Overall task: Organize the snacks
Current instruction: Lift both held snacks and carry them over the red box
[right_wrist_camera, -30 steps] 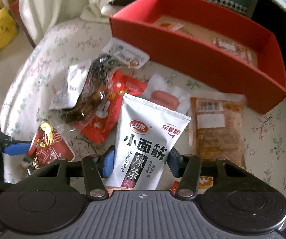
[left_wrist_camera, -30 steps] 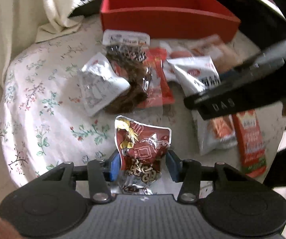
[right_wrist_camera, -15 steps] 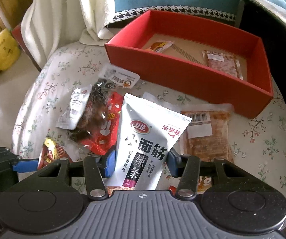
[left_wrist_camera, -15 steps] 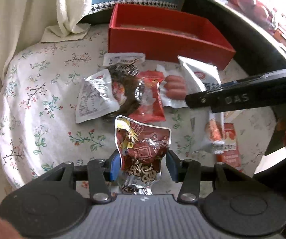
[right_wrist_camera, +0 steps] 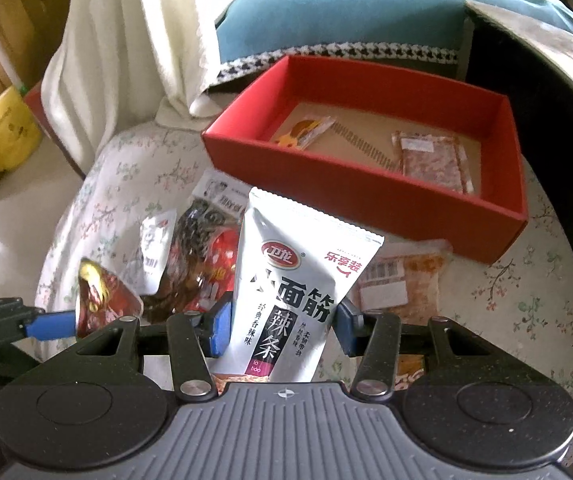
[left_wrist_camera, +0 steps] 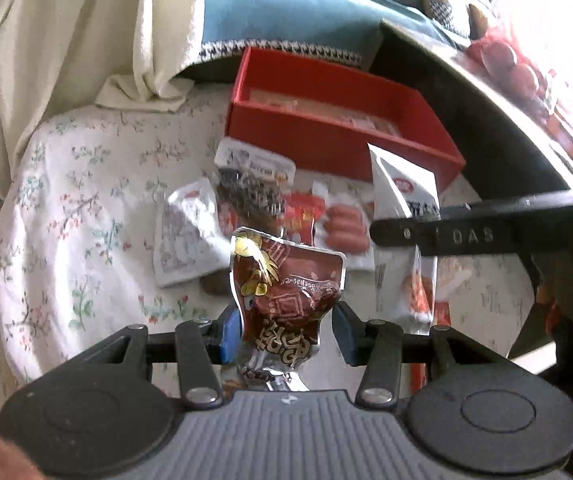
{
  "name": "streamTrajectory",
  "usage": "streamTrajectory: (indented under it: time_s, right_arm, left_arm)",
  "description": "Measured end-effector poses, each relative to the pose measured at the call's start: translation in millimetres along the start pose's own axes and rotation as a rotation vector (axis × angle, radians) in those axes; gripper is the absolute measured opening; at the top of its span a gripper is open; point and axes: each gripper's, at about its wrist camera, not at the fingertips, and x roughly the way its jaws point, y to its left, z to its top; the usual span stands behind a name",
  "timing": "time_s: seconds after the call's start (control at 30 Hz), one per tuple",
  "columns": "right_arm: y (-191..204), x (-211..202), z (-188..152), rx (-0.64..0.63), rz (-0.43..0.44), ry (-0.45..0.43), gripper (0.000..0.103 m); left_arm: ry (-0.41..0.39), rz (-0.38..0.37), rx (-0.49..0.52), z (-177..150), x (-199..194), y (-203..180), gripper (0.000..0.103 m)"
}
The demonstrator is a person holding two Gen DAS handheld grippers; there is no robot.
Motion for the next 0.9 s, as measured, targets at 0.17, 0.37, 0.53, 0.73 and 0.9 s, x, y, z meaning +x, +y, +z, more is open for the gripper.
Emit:
streamTrajectory:
  time_s: [0.17, 0.37, 0.53, 0.73, 0.9]
  right_arm:
    - [-11, -3, 10, 0.021, -0.008, -0.028, 0.058]
    - [-30, -6, 32, 0.052, -0.031, -0.073, 0.058]
    - [-43, -5, 56, 0.065, -0.041, -0.099, 0.058]
    - [-57, 4, 83, 0.068, -0.065, -0.116, 0.058]
    - [-71, 18, 102, 0.08, -0.089, -0.109, 0.058]
  left_arm:
    - [-0.061, -0.002, 0.003, 18, 1, -6, 0.041]
    - [-0.098, -0.024, -0.007, 47, 14, -16, 0.041]
    - [-0.133, -0.032, -0.015, 74, 28, -21, 0.041]
    - [-0.17, -0.033, -0.022, 109, 44, -24, 0.041]
    - [-0.193, -0.017, -0.024, 138, 63, -25, 0.041]
